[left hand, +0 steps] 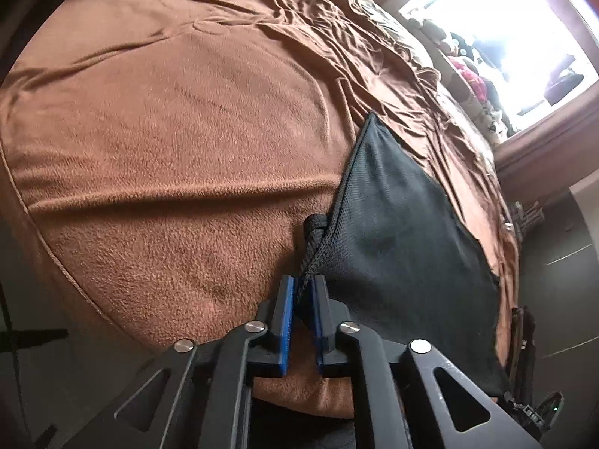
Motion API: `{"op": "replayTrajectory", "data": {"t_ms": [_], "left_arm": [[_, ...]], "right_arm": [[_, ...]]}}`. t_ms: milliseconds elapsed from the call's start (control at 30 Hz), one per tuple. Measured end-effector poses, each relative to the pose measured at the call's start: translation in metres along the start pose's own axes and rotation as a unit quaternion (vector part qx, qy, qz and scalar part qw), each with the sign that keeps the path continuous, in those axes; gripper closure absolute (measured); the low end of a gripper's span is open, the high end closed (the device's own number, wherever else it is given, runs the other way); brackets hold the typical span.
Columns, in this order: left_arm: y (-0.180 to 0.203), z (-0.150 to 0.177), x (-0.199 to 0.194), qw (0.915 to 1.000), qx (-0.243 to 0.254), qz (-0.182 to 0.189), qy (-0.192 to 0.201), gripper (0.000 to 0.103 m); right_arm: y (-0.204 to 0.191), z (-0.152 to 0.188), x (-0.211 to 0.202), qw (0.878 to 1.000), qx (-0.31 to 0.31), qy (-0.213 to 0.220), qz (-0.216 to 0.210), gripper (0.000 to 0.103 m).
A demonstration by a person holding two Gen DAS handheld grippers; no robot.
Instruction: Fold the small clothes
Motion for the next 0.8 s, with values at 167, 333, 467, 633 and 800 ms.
{"op": "replayTrajectory", "data": {"t_ms": [167, 333, 467, 633, 800], "left_arm": [[-0.003, 0.002, -0.006, 0.9997, -0.011, 0.021, 0.011, 0.048], [-0.005, 0.005, -0.009, 0.9991, -0.023, 0.035, 0.010, 0.048], [-0.005, 0.010, -0.011, 0.9981, -0.034, 0.050, 0.007, 0.046], [-0.002, 0.015, -0.023, 0.9975, -0.029, 0.055, 0.033, 0.023], [0.005, 0.022, -0.027, 0.9975, -0.006, 0.066, 0.023, 0.023]], "right_arm": [[-0.032, 0.002, -0.022, 0.996, -0.037, 0.041, 0.068, 0.020], [-0.088, 0.009, -0.034, 0.993, -0.096, 0.064, -0.006, 0.020], [-0.121, 0.021, -0.029, 0.989, -0.135, 0.062, -0.027, 0.020], [-0.144, 0.045, -0.011, 0.985, -0.161, 0.050, -0.041, 0.020], [-0.162, 0.071, 0.025, 0.979, -0.196, -0.022, -0.052, 0.020]]}}
Point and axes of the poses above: each gripper's, at about its wrist camera, not at the fingertips, and x roughly the way its jaws point, y to its right, z to its underside, the point moved 6 cm from there along x, roughly the way its jaws point, and after that the axes turned 5 degrees about -y, right-handed, at the moved point
